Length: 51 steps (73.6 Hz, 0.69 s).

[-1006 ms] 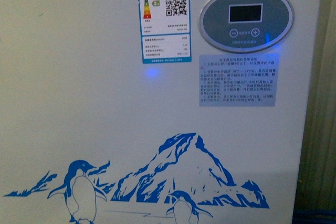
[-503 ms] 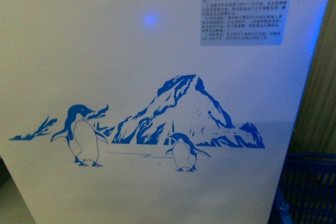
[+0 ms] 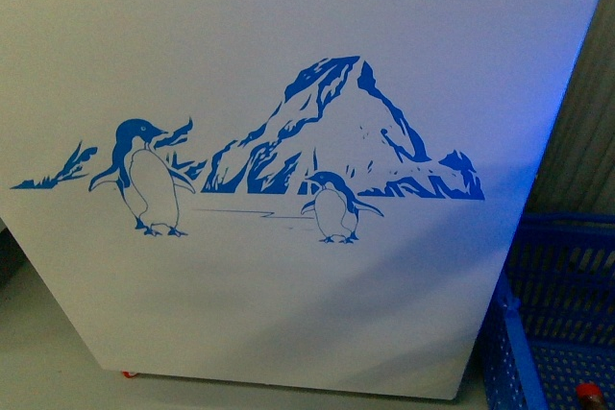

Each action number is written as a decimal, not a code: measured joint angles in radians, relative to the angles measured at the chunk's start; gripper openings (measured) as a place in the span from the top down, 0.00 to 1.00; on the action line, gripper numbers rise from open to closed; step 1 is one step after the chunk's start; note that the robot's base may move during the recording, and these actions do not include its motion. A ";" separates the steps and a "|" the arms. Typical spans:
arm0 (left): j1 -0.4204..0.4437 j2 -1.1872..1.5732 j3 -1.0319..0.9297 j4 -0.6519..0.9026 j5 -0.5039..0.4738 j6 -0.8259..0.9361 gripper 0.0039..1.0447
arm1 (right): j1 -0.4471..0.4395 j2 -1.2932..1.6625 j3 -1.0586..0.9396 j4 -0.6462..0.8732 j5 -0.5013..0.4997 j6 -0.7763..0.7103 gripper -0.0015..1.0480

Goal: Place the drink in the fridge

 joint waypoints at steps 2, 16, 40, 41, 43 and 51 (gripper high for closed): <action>0.000 0.000 0.000 0.000 0.000 0.000 0.08 | 0.000 0.013 0.016 -0.007 0.000 0.000 0.07; 0.000 0.000 0.000 0.000 0.000 0.000 0.08 | -0.001 0.114 0.150 -0.062 0.000 0.014 0.07; 0.000 0.000 0.000 0.000 0.000 0.000 0.08 | 0.034 0.225 0.238 -0.107 0.010 0.003 0.07; 0.000 0.000 0.000 0.000 0.000 0.000 0.08 | 0.035 0.229 0.238 -0.107 0.016 -0.001 0.07; 0.000 0.000 0.000 0.000 0.000 0.000 0.08 | 0.036 0.234 0.238 -0.107 0.019 0.000 0.08; 0.000 0.000 0.000 0.000 0.000 0.000 0.08 | 0.035 0.239 0.232 -0.103 0.018 -0.006 0.21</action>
